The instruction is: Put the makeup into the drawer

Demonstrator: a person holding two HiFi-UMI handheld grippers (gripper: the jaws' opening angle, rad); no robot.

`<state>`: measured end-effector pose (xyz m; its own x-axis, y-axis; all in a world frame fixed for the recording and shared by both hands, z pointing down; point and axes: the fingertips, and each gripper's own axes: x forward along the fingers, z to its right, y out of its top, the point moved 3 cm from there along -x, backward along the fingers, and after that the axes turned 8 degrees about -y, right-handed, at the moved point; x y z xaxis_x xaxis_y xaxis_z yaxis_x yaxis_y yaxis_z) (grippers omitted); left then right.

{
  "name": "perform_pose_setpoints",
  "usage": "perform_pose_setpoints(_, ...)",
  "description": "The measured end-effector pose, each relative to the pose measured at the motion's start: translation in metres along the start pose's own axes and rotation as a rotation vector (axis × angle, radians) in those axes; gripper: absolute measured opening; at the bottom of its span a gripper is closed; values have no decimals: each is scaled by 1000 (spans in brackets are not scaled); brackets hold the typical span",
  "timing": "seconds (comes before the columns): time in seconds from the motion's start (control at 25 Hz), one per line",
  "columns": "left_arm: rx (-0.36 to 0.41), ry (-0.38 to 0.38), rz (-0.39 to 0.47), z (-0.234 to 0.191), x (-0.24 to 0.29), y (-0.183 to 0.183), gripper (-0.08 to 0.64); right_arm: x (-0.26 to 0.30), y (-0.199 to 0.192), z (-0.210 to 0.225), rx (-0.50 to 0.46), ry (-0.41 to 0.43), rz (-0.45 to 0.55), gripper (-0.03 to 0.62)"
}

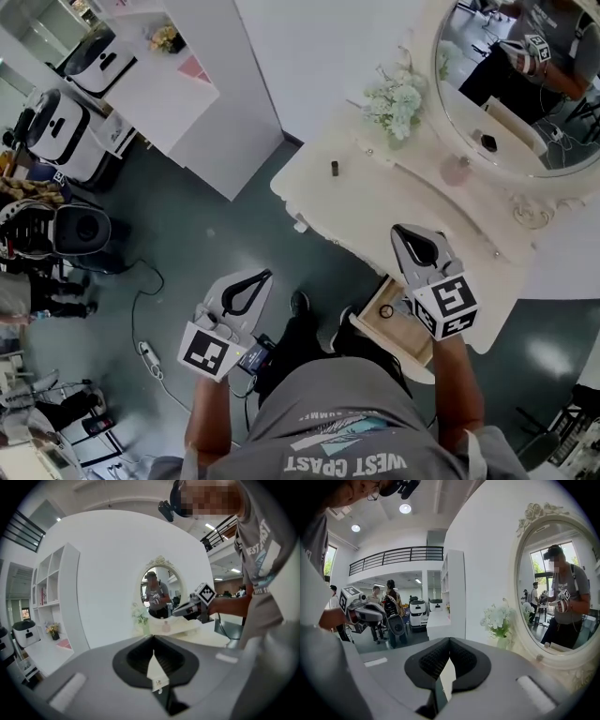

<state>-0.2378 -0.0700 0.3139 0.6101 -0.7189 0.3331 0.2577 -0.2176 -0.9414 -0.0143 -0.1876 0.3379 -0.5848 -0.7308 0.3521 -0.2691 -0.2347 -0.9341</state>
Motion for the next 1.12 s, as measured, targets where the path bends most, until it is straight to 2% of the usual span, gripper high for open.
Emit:
perform_pose_setpoints(0.36,-6,-61,7,-62,23,-11,2,71,2,0,-35,-23,-51,9)
perform_pose_setpoints(0.56,-27,-68,11,-104,33,-20,2,127,1,-4,-45,-16,-91,17)
perform_pose_setpoints(1.12,-106,-130,-47,-167,65,-70,2,254,-49,5,-30,-10,-238,41)
